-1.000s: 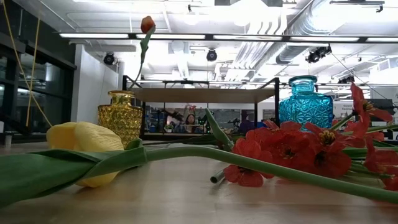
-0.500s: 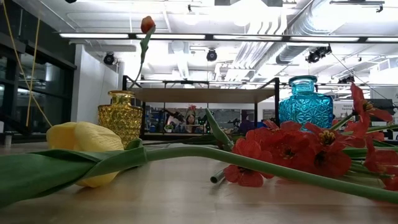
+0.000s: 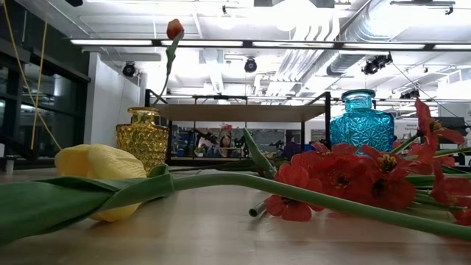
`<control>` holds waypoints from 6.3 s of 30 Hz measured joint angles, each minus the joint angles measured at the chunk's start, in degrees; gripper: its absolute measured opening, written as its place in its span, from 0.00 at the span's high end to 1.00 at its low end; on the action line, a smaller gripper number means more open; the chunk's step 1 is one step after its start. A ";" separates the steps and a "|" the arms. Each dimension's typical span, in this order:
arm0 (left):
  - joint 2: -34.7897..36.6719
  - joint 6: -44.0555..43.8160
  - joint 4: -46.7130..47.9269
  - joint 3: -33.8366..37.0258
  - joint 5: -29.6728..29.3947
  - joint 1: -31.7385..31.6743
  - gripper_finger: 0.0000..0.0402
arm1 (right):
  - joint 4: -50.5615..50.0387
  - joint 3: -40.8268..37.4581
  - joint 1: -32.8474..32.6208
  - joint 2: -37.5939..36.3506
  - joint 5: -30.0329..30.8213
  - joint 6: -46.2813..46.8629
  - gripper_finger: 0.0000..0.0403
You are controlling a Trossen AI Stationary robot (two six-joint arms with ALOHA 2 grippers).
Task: Pick and place flowers into a vace then onto a shelf
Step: Put the red tulip into the yellow vase
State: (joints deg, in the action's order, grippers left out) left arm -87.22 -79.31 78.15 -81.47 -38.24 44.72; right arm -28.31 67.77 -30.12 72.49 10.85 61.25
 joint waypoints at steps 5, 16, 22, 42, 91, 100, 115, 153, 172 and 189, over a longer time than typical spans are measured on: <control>0.00 0.47 0.02 0.00 -0.05 0.00 0.61 | -8.80 0.00 -2.06 0.00 -0.75 6.47 0.05; 0.00 1.11 -0.05 0.00 -0.22 -0.04 0.61 | -24.54 0.00 -4.18 0.00 -0.49 17.11 0.05; 0.00 1.09 -0.07 0.02 -0.24 -0.06 0.61 | -25.74 -0.35 -4.16 0.00 2.76 16.90 0.05; 0.00 1.07 -0.07 0.04 -0.28 -0.06 0.61 | -13.45 -19.37 -3.48 -0.02 -5.37 23.68 0.05; 0.00 1.03 -0.11 0.04 -1.88 -0.08 0.61 | -8.93 -26.28 6.64 5.70 -9.01 22.08 0.05; 0.00 1.03 -0.11 0.04 -1.78 -0.08 0.61 | -8.61 -26.32 6.48 11.05 -7.73 22.26 0.05; 0.00 1.05 0.00 0.04 -1.20 -0.08 0.61 | -7.24 -26.32 6.33 13.84 -7.39 20.84 0.12; 0.00 1.51 -0.24 0.04 -1.16 -0.08 0.61 | -5.05 -29.52 2.31 13.51 -3.96 26.81 0.19; 0.00 1.48 -0.09 0.04 -1.29 -0.08 0.61 | -4.82 -29.94 2.35 13.70 -4.97 27.87 0.23; 0.00 1.46 -0.21 0.04 -1.36 -0.06 0.61 | -2.78 -29.97 2.33 13.76 -8.54 31.35 0.30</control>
State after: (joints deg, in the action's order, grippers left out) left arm -87.22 -77.84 77.94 -81.43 -39.59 44.66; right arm -31.09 37.80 -27.79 86.25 2.31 92.60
